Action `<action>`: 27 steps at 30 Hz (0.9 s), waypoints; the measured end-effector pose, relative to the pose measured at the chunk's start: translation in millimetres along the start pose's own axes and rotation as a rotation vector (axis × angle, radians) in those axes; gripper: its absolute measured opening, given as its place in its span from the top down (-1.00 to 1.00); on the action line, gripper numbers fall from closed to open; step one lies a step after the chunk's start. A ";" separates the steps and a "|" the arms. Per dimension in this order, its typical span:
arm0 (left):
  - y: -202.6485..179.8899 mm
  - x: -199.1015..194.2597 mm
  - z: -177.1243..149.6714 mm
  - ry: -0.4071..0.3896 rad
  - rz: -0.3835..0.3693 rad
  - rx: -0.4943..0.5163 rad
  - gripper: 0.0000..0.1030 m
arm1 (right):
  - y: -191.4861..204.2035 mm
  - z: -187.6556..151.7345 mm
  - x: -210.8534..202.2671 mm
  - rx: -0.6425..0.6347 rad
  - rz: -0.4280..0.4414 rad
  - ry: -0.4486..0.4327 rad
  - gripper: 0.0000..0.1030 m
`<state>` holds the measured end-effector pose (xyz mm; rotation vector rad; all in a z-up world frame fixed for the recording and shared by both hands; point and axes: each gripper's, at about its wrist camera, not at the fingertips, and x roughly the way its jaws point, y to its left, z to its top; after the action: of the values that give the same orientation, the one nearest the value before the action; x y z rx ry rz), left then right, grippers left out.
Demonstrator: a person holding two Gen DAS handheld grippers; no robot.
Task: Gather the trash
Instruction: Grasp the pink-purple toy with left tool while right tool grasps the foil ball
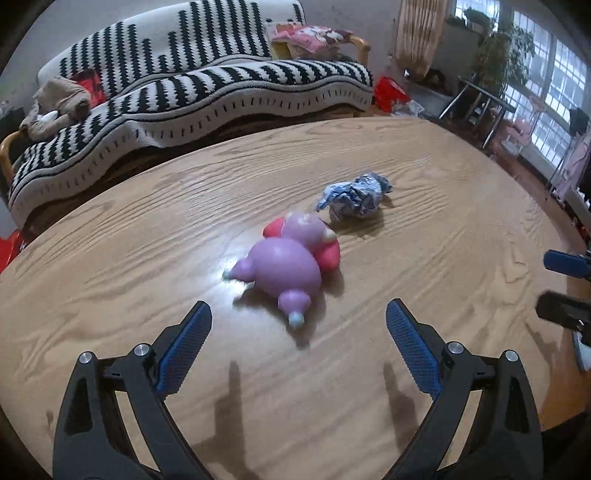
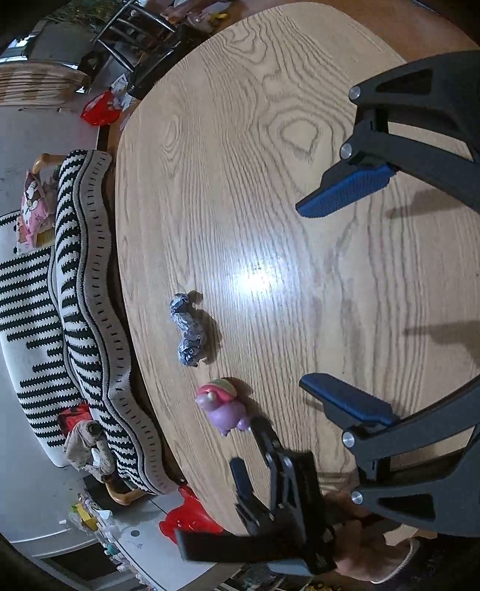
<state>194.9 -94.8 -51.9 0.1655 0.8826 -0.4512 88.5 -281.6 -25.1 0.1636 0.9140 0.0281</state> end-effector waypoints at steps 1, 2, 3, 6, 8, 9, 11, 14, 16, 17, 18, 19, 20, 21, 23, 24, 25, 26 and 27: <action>1.4 7.8 4.7 0.005 -0.011 -0.001 -0.80 | 0.1 1.7 4.0 -0.005 -0.004 0.005 -0.61; 3.0 13.2 6.9 0.008 -0.005 -0.006 -0.80 | -0.8 1.6 5.8 -0.010 -0.006 0.009 -0.61; 4.9 19.4 11.3 0.011 0.005 -0.018 -0.80 | -0.8 2.0 8.7 -0.016 -0.007 0.015 -0.61; 11.8 33.7 20.1 0.028 -0.004 -0.054 -0.80 | -1.5 2.3 13.1 -0.026 0.003 0.028 -0.61; 13.7 41.9 23.8 0.037 -0.017 -0.069 -0.80 | 0.1 4.4 16.1 -0.040 0.005 0.028 -0.61; 13.2 46.0 25.0 0.045 -0.007 -0.066 -0.79 | 0.5 5.7 17.7 -0.046 0.000 0.026 -0.61; 10.0 53.2 27.1 0.056 0.032 -0.057 -0.79 | -0.1 8.6 21.2 -0.048 0.009 0.027 -0.61; 4.4 57.3 26.3 0.056 0.080 -0.032 -0.61 | 2.7 14.3 25.8 -0.054 0.021 0.020 -0.61; 1.2 56.7 26.4 0.058 0.096 -0.018 -0.48 | 5.5 20.6 31.8 -0.065 0.020 0.015 -0.61; 1.4 54.7 25.7 0.058 0.091 -0.028 -0.41 | 6.8 23.7 34.5 -0.068 0.022 0.014 -0.61; 2.4 52.1 24.6 0.056 0.084 -0.041 -0.36 | 8.8 27.3 39.0 -0.072 0.026 0.015 -0.61; 3.6 49.0 22.7 0.054 0.088 -0.053 -0.35 | 11.7 31.8 46.2 -0.079 0.037 0.020 -0.61; 4.9 46.7 21.1 0.053 0.098 -0.059 -0.33 | 13.6 34.8 51.1 -0.085 0.043 0.024 -0.62; 7.5 43.2 17.6 0.051 0.104 -0.067 -0.30 | 16.8 39.2 58.8 -0.096 0.042 0.027 -0.63; 13.2 37.6 10.4 0.055 0.110 -0.074 -0.27 | 23.8 48.4 74.4 -0.120 0.034 0.031 -0.66; 14.4 35.5 8.0 0.056 0.116 -0.074 -0.25 | 26.2 52.7 82.1 -0.130 0.033 0.036 -0.65; 17.0 32.1 4.7 0.057 0.120 -0.078 -0.25 | 28.2 57.1 89.9 -0.137 0.030 0.040 -0.66; 18.6 29.4 2.6 0.059 0.118 -0.084 -0.24 | 30.1 63.1 100.1 -0.140 0.030 0.045 -0.66; 19.6 26.9 0.3 0.061 0.117 -0.088 -0.23 | 31.1 68.9 108.7 -0.143 0.027 0.048 -0.66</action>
<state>218.6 -85.8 -73.4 0.1495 0.9458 -0.2991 210.7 -249.6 -64.4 0.0428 0.9542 0.1226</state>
